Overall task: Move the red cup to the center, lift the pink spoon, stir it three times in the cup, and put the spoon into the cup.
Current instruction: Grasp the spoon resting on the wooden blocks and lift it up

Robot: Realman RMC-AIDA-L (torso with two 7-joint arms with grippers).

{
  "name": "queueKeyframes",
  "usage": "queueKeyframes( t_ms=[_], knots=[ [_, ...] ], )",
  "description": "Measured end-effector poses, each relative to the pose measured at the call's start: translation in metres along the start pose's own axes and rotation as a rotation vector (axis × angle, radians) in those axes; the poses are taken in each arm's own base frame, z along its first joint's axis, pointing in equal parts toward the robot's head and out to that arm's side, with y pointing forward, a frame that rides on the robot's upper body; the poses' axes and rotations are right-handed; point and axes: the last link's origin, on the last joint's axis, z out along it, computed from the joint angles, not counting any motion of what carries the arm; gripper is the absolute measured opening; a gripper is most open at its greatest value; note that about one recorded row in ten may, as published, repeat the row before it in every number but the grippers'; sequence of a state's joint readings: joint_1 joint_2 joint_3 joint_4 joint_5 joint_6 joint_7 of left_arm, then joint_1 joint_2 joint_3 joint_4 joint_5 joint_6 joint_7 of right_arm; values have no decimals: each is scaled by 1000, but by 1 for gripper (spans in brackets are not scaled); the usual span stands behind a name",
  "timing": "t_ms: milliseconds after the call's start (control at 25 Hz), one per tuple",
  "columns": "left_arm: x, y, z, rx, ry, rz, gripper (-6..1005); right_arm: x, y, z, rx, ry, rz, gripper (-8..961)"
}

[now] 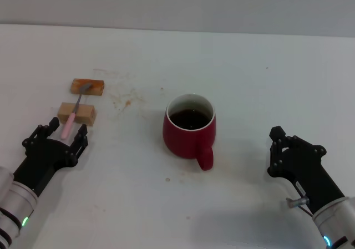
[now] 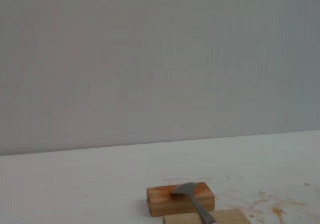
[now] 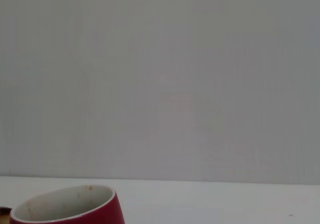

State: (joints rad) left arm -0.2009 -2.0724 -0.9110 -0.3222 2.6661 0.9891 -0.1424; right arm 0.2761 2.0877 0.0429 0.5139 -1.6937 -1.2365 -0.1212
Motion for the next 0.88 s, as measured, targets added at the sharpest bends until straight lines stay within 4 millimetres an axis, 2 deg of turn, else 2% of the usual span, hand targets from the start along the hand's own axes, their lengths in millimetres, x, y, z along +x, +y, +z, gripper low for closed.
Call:
queueKeyframes(
  t_ms=[440,880],
  knots=[
    [0,0,0,3,1,-4,584,0,0,0,1,1,1,0],
    [-1,0,0,-2,-7,1,556,0,0,0,1,2,1,0]
  ],
)
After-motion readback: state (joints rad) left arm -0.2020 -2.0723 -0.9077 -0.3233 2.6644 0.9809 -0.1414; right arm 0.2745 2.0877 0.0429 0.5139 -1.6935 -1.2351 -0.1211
